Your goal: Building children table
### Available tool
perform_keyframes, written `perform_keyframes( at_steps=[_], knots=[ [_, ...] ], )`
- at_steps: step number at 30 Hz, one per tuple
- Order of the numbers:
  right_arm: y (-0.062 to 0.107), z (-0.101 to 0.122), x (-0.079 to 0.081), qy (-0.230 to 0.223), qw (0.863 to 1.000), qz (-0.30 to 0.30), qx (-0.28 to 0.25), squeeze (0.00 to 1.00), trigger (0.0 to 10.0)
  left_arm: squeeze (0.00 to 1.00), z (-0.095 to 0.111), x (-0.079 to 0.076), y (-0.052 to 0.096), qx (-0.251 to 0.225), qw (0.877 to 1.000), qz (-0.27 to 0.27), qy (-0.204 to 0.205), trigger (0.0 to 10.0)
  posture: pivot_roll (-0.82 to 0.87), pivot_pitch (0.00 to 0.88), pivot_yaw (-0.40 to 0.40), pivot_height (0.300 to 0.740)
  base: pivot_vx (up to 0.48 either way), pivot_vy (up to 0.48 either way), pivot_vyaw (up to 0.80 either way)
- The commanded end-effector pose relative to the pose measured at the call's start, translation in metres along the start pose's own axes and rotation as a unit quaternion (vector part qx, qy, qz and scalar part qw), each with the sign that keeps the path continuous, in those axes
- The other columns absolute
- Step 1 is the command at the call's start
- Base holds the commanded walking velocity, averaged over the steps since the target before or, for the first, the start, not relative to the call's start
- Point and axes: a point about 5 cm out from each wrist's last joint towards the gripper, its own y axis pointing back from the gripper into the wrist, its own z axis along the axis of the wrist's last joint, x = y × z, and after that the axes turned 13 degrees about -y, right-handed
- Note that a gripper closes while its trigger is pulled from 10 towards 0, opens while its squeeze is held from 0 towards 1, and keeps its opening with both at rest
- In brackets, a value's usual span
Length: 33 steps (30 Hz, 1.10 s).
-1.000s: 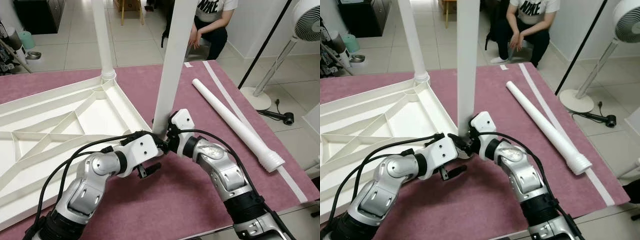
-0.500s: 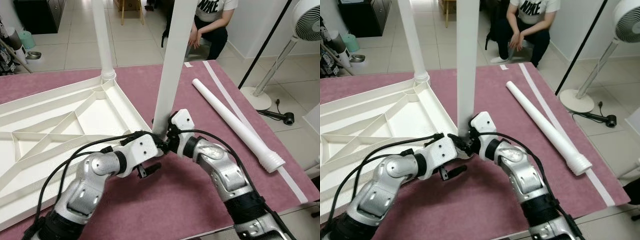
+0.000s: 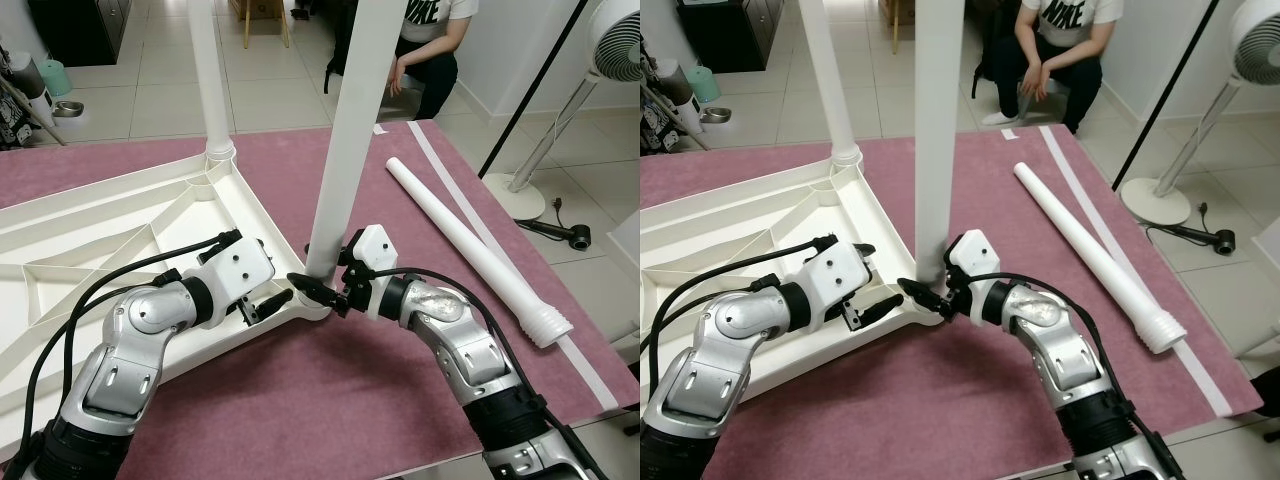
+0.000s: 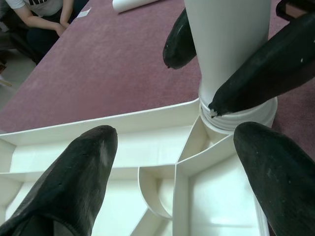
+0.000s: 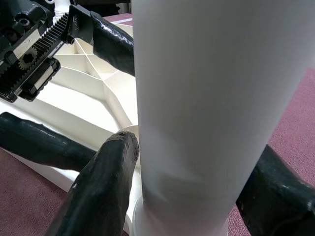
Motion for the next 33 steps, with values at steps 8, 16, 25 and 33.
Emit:
perform_keyframes(
  at_steps=[8,16,25,33],
  knots=[
    [0.013,-0.002,0.002,0.002,1.000,0.012,0.001,0.00,10.0,0.00,-0.019,-0.014,0.015,0.007,0.998,-0.039,0.056,10.0,0.09,0.000,0.000,0.740,0.000,0.000,0.00],
    [0.017,-0.004,-0.001,-0.010,0.998,-0.044,-0.034,0.00,10.0,0.00,-0.030,-0.021,0.019,0.025,0.996,-0.030,0.085,10.0,0.09,0.000,0.063,0.740,0.000,0.000,0.00],
    [0.017,-0.004,-0.001,-0.010,0.998,-0.044,-0.034,0.00,10.0,0.00,-0.030,-0.021,0.019,0.025,0.996,-0.030,0.085,10.0,0.09,0.000,0.063,0.740,0.000,0.000,0.00],
    [0.017,-0.004,-0.001,-0.010,0.998,-0.044,-0.034,0.00,10.0,0.00,-0.030,-0.021,0.019,0.025,0.996,-0.030,0.085,10.0,0.09,0.000,0.063,0.740,0.000,0.000,0.00]
  ],
)
